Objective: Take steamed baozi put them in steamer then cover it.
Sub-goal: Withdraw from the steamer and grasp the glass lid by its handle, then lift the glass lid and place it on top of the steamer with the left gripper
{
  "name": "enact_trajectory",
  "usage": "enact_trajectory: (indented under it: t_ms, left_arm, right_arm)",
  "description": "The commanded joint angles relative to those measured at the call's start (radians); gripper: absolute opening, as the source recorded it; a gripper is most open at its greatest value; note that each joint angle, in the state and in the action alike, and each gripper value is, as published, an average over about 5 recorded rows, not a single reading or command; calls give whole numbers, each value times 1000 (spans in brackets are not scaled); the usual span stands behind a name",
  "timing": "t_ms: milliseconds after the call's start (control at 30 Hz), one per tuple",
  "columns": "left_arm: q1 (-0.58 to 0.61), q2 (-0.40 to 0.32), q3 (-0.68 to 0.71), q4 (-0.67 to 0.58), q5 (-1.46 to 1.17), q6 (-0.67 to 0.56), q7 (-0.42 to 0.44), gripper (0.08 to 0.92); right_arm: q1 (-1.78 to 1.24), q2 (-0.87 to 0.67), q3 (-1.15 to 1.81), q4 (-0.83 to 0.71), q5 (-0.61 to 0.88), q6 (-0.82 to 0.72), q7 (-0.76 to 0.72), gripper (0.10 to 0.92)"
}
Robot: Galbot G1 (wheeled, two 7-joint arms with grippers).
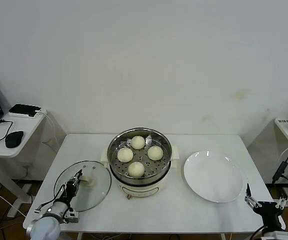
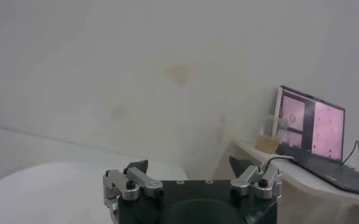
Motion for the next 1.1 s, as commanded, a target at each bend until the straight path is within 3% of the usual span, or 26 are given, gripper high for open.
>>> enact_trajectory:
  t_ms: [33,233,633,867,1100]
  left_arm:
    - [6,-4,-6,0,-9,-6,-15,256]
    - [49,-9,-29,-48,-44,-7,-57,137]
    - [191,-63,-117,-299,-134,131,-100,135]
    - [217,-90,-197,-400,-72,201,-62,135]
    - [214,-44,-292,-468,-71,244,33,135]
  right_arm:
    - [-2,-1,-2,9,5,1,1,823]
    - [-4,-5,-7,15,3,2,1,823]
    - [10,-10,-32,13,-9,1,-1,823]
    - [12,-23,-51,9,-19,0,-3,823]
    - [12,-36,-62,11,-29,-3,-5,823]
